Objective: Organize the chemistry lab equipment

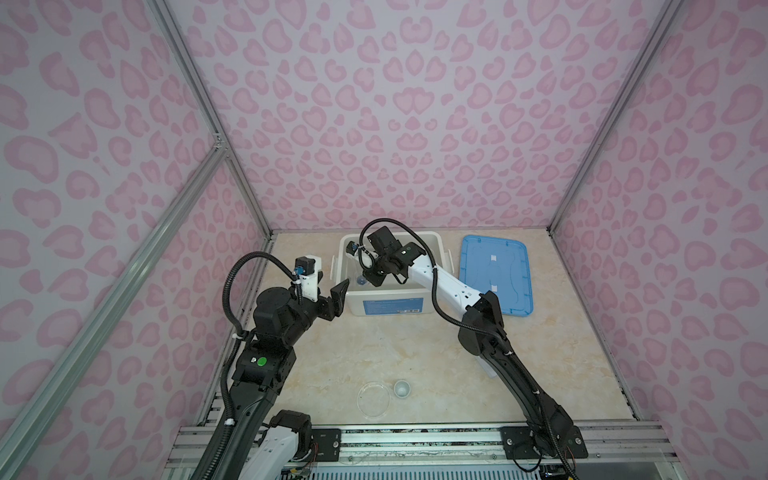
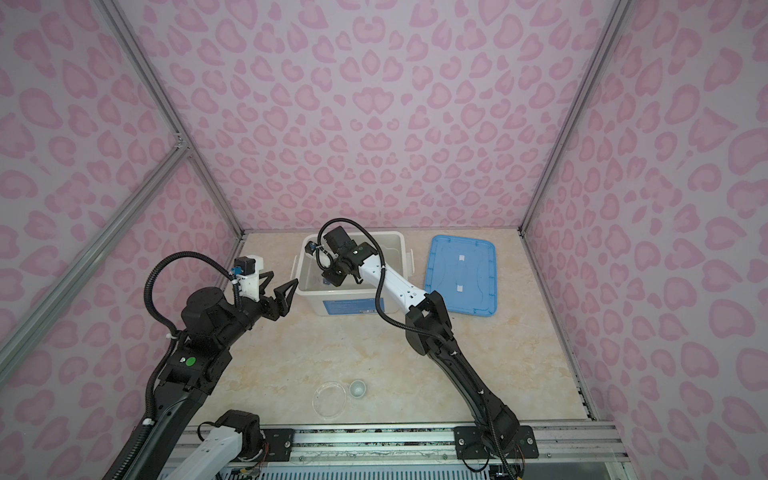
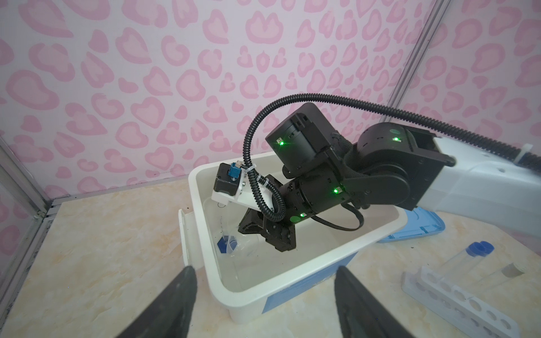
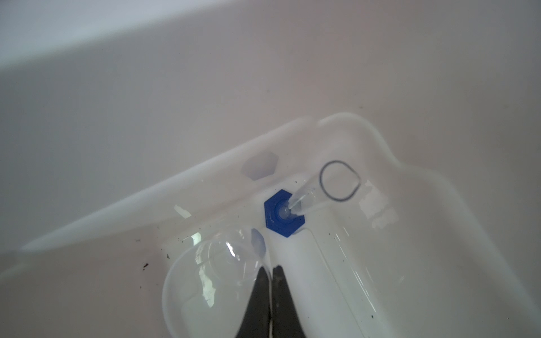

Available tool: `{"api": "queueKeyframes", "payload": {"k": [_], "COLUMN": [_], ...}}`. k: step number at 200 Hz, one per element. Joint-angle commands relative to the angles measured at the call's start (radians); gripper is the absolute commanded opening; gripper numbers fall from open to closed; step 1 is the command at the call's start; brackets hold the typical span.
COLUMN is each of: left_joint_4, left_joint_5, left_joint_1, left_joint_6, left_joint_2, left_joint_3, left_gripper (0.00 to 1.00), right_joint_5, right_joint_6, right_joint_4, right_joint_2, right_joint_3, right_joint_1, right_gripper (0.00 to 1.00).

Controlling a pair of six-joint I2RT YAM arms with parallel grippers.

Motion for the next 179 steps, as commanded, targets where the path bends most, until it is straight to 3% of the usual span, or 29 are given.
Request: {"api": "queueKeyframes", "payload": {"k": [1, 179], "left_joint_4": [0.018, 0.027], "left_joint_5": [-0.002, 0.012], "left_joint_1": [0.001, 0.011], "left_joint_6": [0.007, 0.006], "left_joint_2": [0.001, 0.029], "left_joint_3": [0.000, -0.002], "left_gripper": [0.76, 0.76], "right_joint_5": [-0.014, -0.018], "right_joint_6": [-0.007, -0.020], "right_joint_4": [0.024, 0.102], "right_joint_2": [0.026, 0.073], "right_joint_3": [0.003, -0.019], "right_joint_1": [0.002, -0.002], "right_gripper": [0.03, 0.02]}}
